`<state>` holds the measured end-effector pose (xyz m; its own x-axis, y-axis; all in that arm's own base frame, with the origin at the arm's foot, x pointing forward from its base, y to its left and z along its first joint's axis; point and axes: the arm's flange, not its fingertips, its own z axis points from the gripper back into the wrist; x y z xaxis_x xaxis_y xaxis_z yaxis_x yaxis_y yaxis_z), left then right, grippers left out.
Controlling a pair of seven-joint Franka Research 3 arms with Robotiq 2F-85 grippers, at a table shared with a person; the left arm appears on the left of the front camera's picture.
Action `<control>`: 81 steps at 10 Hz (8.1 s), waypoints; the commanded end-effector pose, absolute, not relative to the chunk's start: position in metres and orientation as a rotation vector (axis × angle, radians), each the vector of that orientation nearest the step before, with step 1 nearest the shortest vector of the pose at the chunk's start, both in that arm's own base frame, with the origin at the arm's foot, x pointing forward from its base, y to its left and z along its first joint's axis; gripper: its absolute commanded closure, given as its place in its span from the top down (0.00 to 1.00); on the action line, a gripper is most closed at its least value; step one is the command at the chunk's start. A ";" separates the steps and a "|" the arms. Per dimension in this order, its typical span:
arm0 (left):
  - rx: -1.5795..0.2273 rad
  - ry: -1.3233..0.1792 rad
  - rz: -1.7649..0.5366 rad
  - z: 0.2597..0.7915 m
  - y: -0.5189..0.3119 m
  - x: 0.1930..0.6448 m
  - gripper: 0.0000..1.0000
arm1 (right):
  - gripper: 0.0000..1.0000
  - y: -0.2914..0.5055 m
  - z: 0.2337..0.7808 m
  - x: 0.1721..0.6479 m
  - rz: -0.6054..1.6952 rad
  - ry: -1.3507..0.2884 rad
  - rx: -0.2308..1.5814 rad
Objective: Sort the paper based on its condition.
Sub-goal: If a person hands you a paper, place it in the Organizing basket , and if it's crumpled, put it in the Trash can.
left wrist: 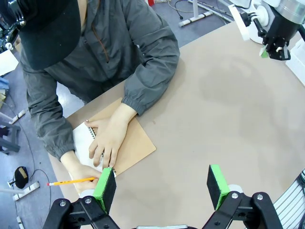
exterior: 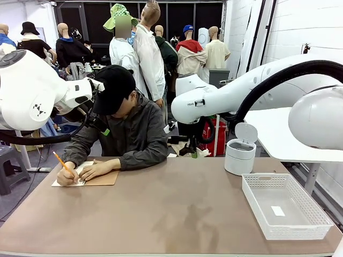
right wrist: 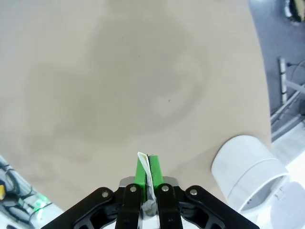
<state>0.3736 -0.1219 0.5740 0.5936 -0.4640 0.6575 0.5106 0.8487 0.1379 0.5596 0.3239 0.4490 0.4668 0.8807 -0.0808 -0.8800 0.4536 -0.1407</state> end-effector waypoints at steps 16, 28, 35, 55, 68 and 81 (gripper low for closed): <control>-0.069 -0.746 -0.569 0.575 -0.121 0.374 1.00 | 0.00 0.205 0.491 0.631 0.858 -0.112 -0.314; -0.069 -0.746 -0.569 0.575 -0.121 0.374 1.00 | 0.00 0.137 0.452 0.664 0.840 -0.136 -0.339; -0.069 -0.746 -0.569 0.575 -0.121 0.374 1.00 | 0.19 0.128 0.438 0.674 0.823 -0.099 -0.367; -0.069 -0.746 -0.569 0.575 -0.121 0.374 1.00 | 1.00 0.131 0.456 0.671 0.810 -0.128 -0.340; -0.069 -0.746 -0.569 0.575 -0.121 0.374 1.00 | 1.00 0.174 0.501 0.599 0.863 -0.262 -0.066; -0.069 -0.746 -0.569 0.575 -0.121 0.374 1.00 | 1.00 0.174 0.528 0.513 0.840 -0.518 0.201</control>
<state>0.3735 -0.1219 0.5740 0.5936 -0.4640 0.6575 0.5106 0.8487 0.1379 0.5131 0.1745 0.5285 0.5536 0.6564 0.5125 -0.7523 0.6582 -0.0303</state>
